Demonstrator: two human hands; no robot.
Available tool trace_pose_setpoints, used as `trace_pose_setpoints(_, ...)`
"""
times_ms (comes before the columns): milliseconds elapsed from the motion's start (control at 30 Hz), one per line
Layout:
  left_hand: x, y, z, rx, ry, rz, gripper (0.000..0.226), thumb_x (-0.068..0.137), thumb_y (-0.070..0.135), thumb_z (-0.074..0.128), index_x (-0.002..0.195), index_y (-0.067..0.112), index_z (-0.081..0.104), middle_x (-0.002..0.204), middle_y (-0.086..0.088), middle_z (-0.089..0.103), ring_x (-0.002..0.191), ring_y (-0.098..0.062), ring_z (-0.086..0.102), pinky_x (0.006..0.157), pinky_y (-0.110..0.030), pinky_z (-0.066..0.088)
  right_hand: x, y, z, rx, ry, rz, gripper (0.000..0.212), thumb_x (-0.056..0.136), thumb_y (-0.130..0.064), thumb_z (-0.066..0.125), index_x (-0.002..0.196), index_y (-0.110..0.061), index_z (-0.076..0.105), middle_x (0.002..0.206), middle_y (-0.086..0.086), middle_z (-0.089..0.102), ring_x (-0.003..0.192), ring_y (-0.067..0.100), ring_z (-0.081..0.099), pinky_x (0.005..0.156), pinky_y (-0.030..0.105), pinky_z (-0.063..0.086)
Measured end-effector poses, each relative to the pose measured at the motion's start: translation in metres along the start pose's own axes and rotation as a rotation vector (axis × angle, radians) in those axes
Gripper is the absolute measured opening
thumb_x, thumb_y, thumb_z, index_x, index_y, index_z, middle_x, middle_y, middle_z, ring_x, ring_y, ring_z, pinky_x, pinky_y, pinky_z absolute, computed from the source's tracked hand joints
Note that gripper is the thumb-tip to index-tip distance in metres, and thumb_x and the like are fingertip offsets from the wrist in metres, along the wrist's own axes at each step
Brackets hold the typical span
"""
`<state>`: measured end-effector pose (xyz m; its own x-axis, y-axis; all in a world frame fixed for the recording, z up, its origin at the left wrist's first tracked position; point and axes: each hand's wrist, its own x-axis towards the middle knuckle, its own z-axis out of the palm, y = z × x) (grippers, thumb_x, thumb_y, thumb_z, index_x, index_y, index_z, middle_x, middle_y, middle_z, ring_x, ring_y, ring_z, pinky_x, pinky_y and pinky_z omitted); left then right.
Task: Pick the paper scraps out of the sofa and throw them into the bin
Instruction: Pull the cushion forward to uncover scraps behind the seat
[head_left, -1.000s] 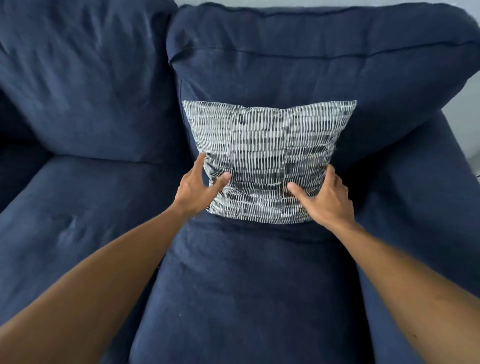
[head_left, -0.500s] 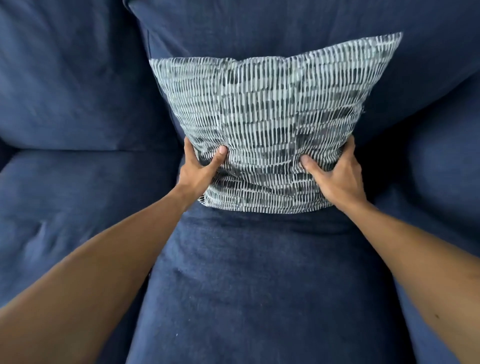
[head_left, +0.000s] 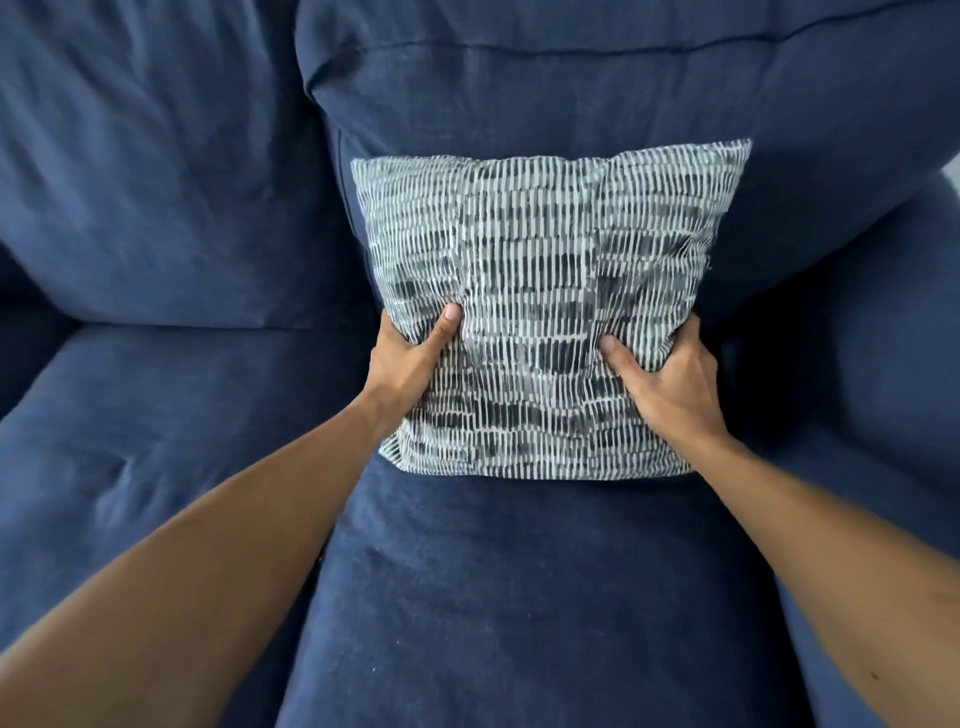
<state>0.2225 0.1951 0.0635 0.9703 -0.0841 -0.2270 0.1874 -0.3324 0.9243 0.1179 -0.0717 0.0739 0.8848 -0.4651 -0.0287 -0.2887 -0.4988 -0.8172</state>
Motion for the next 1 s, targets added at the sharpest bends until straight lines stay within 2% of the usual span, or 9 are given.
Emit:
trace_pose_setpoints(133, -0.016, 0.019, -0.012, -0.008, 0.011, 0.021, 0.088, 0.072, 0.082, 0.065, 0.142, 0.033, 0.042, 0.130, 0.017, 0.057, 0.123, -0.012, 0.052, 0.105, -0.035, 0.037, -0.016, -0.023, -0.011, -0.025, 0.002, -0.021, 0.088, 0.079, -0.069, 0.065, 0.143, -0.016, 0.037, 0.138, 0.004, 0.054, 0.124, 0.023, 0.051, 0.102, 0.029, 0.037)
trace_pose_setpoints(267, -0.037, 0.030, -0.026, -0.002, 0.010, 0.026, 0.087, 0.070, 0.086, 0.063, 0.138, 0.033, 0.046, 0.129, 0.014, 0.060, 0.121, -0.013, 0.055, 0.106, -0.037, 0.040, -0.033, -0.036, -0.019, -0.069, 0.018, -0.011, 0.100, 0.072, -0.084, 0.059, 0.140, -0.013, 0.039, 0.133, 0.008, 0.059, 0.120, 0.029, 0.057, 0.104, 0.044, 0.047)
trace_pose_setpoints(367, -0.059, 0.031, -0.035, -0.003, 0.008, 0.029, 0.076, 0.077, 0.078, 0.063, 0.136, 0.034, 0.047, 0.124, 0.018, 0.059, 0.122, -0.013, 0.054, 0.104, -0.035, 0.039, -0.053, -0.040, -0.022, -0.095, 0.018, -0.001, 0.105, 0.069, -0.089, 0.057, 0.138, -0.012, 0.041, 0.130, 0.008, 0.061, 0.118, 0.029, 0.059, 0.101, 0.046, 0.050)
trace_pose_setpoints(433, -0.075, 0.028, -0.039, 0.001, 0.012, 0.018, 0.072, 0.080, 0.074, 0.062, 0.137, 0.033, 0.047, 0.121, 0.019, 0.058, 0.122, -0.014, 0.052, 0.105, -0.035, 0.039, -0.068, -0.042, -0.024, -0.090, 0.011, -0.003, 0.100, 0.071, -0.087, 0.058, 0.137, -0.014, 0.043, 0.126, 0.004, 0.062, 0.115, 0.026, 0.059, 0.099, 0.046, 0.051)
trace_pose_setpoints(567, -0.104, 0.013, -0.047, 0.004, 0.003, -0.038, 0.084, 0.076, 0.079, 0.062, 0.142, 0.029, 0.046, 0.129, 0.011, 0.058, 0.127, -0.018, 0.053, 0.112, -0.043, 0.040, -0.099, -0.042, -0.024, -0.069, -0.009, -0.004, 0.081, 0.077, -0.073, 0.064, 0.130, -0.014, 0.047, 0.113, -0.004, 0.063, 0.100, 0.017, 0.061, 0.093, 0.038, 0.052)
trace_pose_setpoints(700, -0.128, -0.006, -0.052, 0.028, -0.016, -0.098, 0.089, 0.070, 0.086, 0.062, 0.138, 0.030, 0.049, 0.126, 0.010, 0.062, 0.122, -0.019, 0.057, 0.110, -0.046, 0.044, -0.129, -0.028, -0.019, -0.099, -0.038, 0.051, 0.090, 0.074, -0.082, 0.060, 0.132, -0.013, 0.046, 0.118, 0.001, 0.064, 0.106, 0.022, 0.062, 0.096, 0.044, 0.053)
trace_pose_setpoints(800, -0.146, -0.021, -0.051, 0.041, -0.022, -0.128, 0.083, 0.075, 0.081, 0.063, 0.137, 0.028, 0.048, 0.126, 0.011, 0.060, 0.121, -0.018, 0.055, 0.111, -0.044, 0.042, -0.150, -0.016, -0.015, -0.116, -0.064, 0.102, 0.096, 0.071, -0.087, 0.057, 0.130, -0.011, 0.046, 0.116, 0.005, 0.065, 0.102, 0.024, 0.064, 0.094, 0.046, 0.054)
trace_pose_setpoints(1000, -0.176, -0.052, -0.050, 0.070, -0.051, -0.193, 0.089, 0.071, 0.085, 0.062, 0.140, 0.030, 0.048, 0.130, 0.010, 0.061, 0.122, -0.018, 0.056, 0.110, -0.042, 0.043, -0.185, 0.010, -0.003, -0.135, -0.114, 0.205, 0.115, 0.065, -0.095, 0.052, 0.141, -0.009, 0.040, 0.134, 0.012, 0.058, 0.126, 0.033, 0.054, 0.103, 0.051, 0.048)
